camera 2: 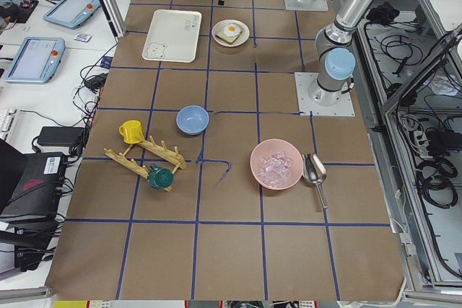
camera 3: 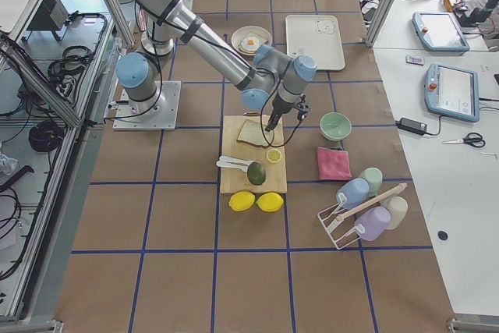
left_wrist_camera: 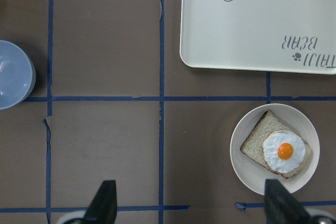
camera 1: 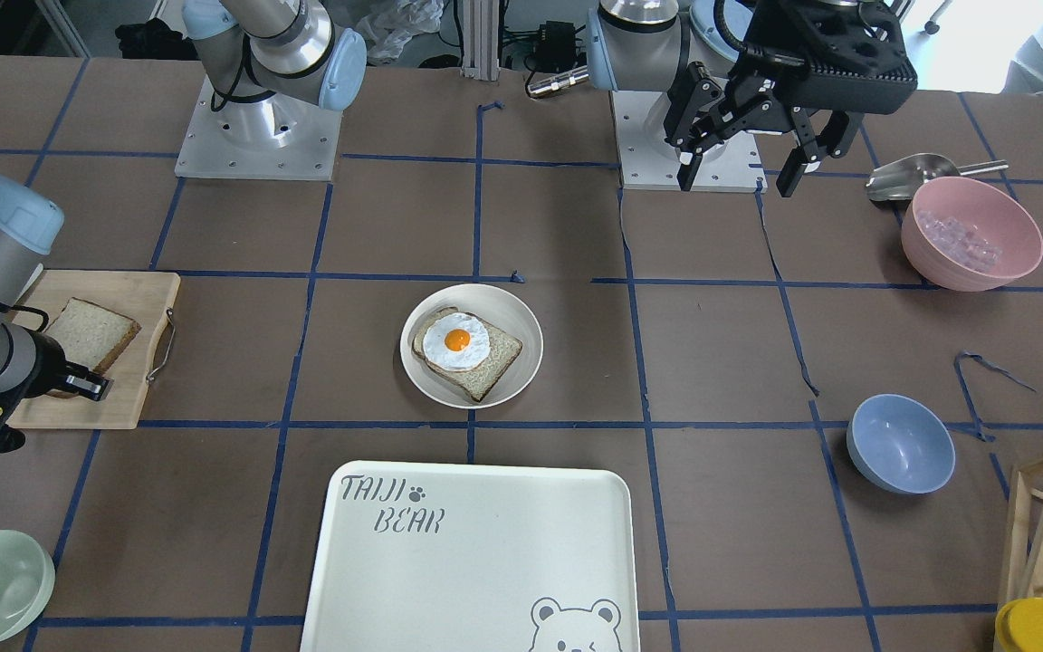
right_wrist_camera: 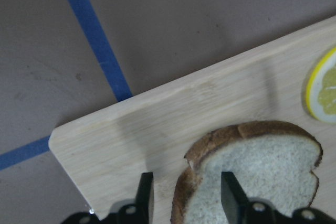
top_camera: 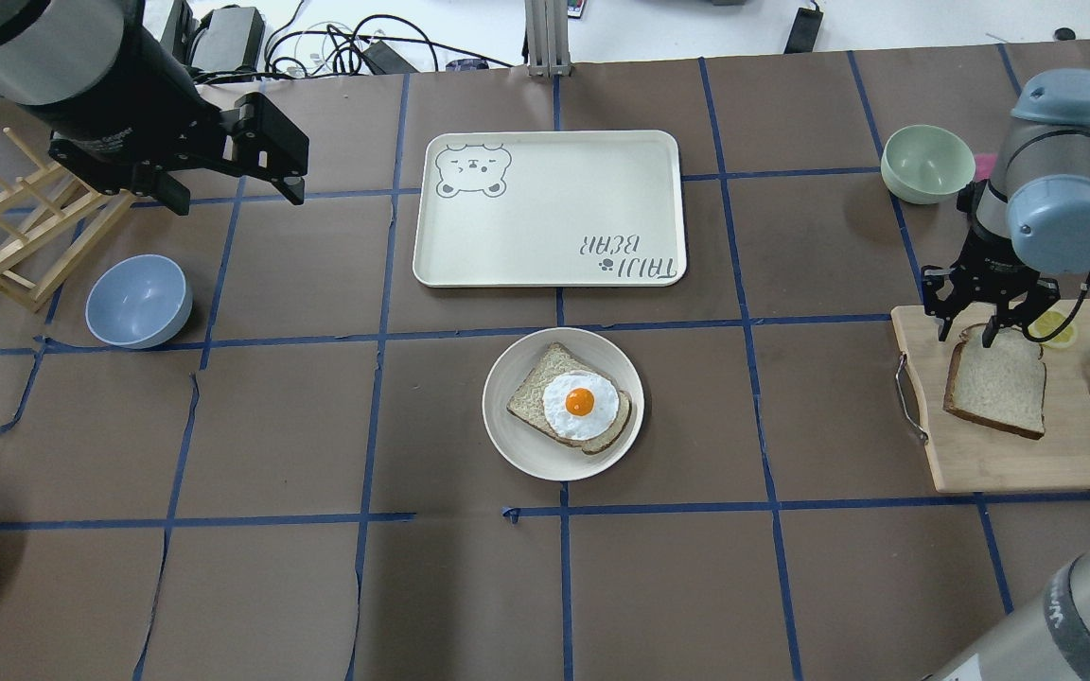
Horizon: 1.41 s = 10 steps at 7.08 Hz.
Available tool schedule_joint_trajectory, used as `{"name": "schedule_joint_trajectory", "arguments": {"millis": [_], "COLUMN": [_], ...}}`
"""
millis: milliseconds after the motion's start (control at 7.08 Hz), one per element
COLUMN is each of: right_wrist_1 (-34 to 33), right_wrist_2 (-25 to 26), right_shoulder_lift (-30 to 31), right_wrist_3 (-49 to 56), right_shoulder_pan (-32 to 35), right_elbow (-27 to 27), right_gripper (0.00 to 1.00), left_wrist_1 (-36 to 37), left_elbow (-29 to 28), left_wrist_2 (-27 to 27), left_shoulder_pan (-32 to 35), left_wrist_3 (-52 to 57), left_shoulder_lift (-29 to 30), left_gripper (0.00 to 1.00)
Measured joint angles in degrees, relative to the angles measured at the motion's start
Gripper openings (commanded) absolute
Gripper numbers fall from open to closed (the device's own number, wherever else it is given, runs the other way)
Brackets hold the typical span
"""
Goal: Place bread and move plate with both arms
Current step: 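Lower the right gripper and pinch the bread slice's edge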
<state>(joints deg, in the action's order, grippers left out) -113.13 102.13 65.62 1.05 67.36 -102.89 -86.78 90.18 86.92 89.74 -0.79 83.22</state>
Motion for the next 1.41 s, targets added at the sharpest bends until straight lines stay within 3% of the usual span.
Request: {"name": "schedule_joint_trajectory", "arguments": {"millis": [141,424,565,1129,1412], "right_wrist_1": [0.04,0.08,0.11,1.01,5.08], "right_wrist_2": [0.00,0.00,-0.01,-0.15,-0.17], "right_shoulder_lift": [-0.06,-0.06,-0.05,0.42,1.98], "right_wrist_3": [0.06,0.16,0.29,0.53,0.36], "right_shoulder_pan": [-0.11,-0.37,-0.44,-0.47,-0.32], "right_elbow": [-0.23,-0.72,-0.77,-0.51,0.29], "right_gripper": [0.51,0.11,0.00,0.00,0.00], "left_wrist_1": [-0.01,-0.02,0.01,0.03,0.03], "left_elbow": [0.00,0.00,0.00,0.00,0.00], "left_wrist_2": [0.00,0.00,0.00,-0.08,-0.05], "left_shoulder_pan": [0.00,0.00,0.00,0.00,0.00], "left_wrist_3": [0.00,0.00,0.00,0.00,0.00], "left_shoulder_lift": [-0.01,0.00,0.01,0.01,0.01], "left_gripper": [1.00,1.00,1.00,1.00,1.00]}}
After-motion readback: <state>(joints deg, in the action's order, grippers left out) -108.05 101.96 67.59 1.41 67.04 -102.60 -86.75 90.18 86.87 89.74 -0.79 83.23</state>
